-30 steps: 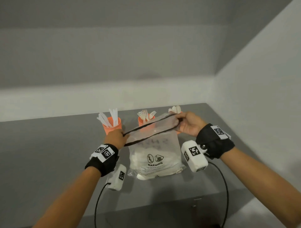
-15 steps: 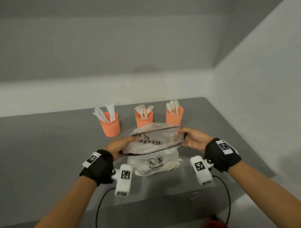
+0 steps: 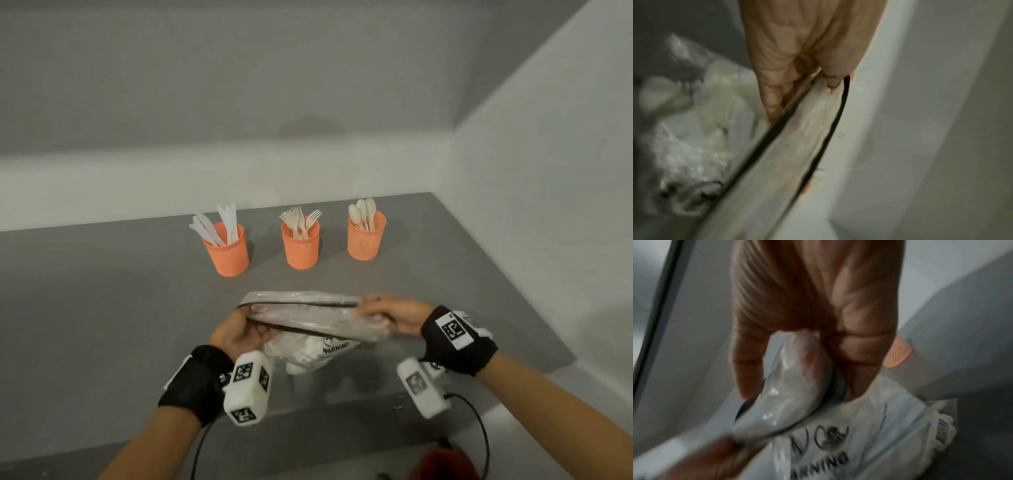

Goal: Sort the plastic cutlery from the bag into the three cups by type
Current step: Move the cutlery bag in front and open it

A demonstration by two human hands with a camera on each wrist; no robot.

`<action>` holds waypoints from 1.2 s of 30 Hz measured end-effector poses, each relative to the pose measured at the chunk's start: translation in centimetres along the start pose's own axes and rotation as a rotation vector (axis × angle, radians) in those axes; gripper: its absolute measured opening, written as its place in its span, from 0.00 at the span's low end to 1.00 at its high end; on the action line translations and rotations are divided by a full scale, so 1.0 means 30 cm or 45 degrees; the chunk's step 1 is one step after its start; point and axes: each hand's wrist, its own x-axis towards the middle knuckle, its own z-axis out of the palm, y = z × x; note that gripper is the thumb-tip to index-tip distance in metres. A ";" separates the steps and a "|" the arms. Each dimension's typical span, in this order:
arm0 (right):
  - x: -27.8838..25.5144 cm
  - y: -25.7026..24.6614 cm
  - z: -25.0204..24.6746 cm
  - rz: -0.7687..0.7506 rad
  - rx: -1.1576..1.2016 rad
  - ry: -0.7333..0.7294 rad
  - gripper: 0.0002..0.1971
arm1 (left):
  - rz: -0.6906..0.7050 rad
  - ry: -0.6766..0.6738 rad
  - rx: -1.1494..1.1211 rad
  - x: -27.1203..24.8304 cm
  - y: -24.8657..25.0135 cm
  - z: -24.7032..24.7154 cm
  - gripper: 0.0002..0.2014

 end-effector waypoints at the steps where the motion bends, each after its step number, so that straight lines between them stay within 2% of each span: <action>1: -0.003 0.025 0.014 0.033 -0.242 -0.055 0.15 | 0.008 -0.009 -0.011 -0.016 0.008 0.030 0.10; 3: 0.002 0.052 0.038 0.082 -0.580 -0.046 0.17 | 0.008 -0.018 -0.014 -0.035 0.005 0.079 0.11; 5: 0.004 0.045 0.034 0.103 -0.568 -0.019 0.16 | -0.022 -0.050 -0.037 -0.032 -0.001 0.095 0.18; 7: 0.000 0.023 0.000 0.133 -0.175 0.019 0.11 | 0.004 -0.066 0.195 -0.006 -0.004 0.091 0.21; 9: -0.007 0.003 -0.045 0.063 0.327 0.061 0.09 | 0.127 -0.057 0.604 0.014 -0.013 0.066 0.17; 10: -0.004 -0.004 -0.066 0.012 0.508 0.079 0.04 | 0.196 -0.062 0.820 0.023 -0.022 0.048 0.15; 11: 0.004 -0.005 -0.083 -0.043 0.664 0.094 0.07 | 0.280 -0.087 1.028 0.019 -0.033 0.037 0.12; 12: 0.012 -0.003 -0.091 -0.083 0.763 0.094 0.16 | 0.346 -0.125 1.224 0.011 -0.048 0.032 0.06; 13: 0.026 0.001 -0.089 -0.111 0.863 0.106 0.22 | 0.412 -0.140 1.423 0.008 -0.062 0.024 0.07; 14: 0.043 0.002 -0.080 -0.109 0.916 0.157 0.23 | 0.474 -0.113 1.618 0.021 -0.083 0.012 0.12; 16: 0.077 0.004 -0.043 -0.084 1.036 0.262 0.08 | 0.488 -0.060 1.817 0.039 -0.100 0.003 0.16; 17: 0.094 0.004 -0.028 -0.076 1.139 0.303 0.06 | 0.478 -0.054 1.842 0.050 -0.103 -0.001 0.15; 18: 0.102 0.003 -0.014 -0.080 1.232 0.315 0.06 | 0.398 -0.057 1.748 0.052 -0.102 -0.003 0.14; 19: 0.119 0.008 -0.014 -0.084 1.335 0.287 0.06 | 0.294 -0.048 1.533 0.060 -0.090 -0.008 0.13; 21: 0.110 0.006 -0.014 -0.045 1.284 0.238 0.10 | 0.042 -0.048 0.868 0.055 -0.055 -0.021 0.11; 23: 0.089 0.012 -0.023 0.086 0.845 0.256 0.09 | -0.112 -0.035 0.277 0.062 -0.018 -0.038 0.12; 25: 0.064 0.033 -0.025 0.176 0.226 0.229 0.10 | -0.117 0.009 0.060 0.075 -0.006 -0.049 0.15; 27: 0.047 0.054 -0.012 0.215 -0.174 0.074 0.17 | -0.091 -0.049 0.024 0.076 -0.026 -0.021 0.20; 29: 0.051 0.084 -0.016 0.239 -0.141 -0.025 0.20 | -0.087 -0.113 0.081 0.049 -0.051 0.021 0.27; 31: 0.056 0.110 -0.044 0.238 0.059 -0.002 0.23 | -0.117 -0.191 0.169 0.052 -0.065 0.025 0.25; 32: 0.063 0.126 -0.068 0.220 0.210 0.021 0.25 | -0.155 -0.241 0.203 0.063 -0.066 0.021 0.19; 33: 0.063 0.135 -0.083 0.165 0.372 0.023 0.24 | -0.172 -0.197 0.248 0.078 -0.060 0.009 0.11; 34: 0.067 0.141 -0.099 0.101 0.542 0.011 0.20 | -0.151 -0.146 0.367 0.101 -0.052 -0.014 0.13; 36: 0.071 0.133 -0.107 -0.008 0.849 -0.004 0.15 | -0.142 -0.184 0.679 0.122 -0.043 -0.029 0.19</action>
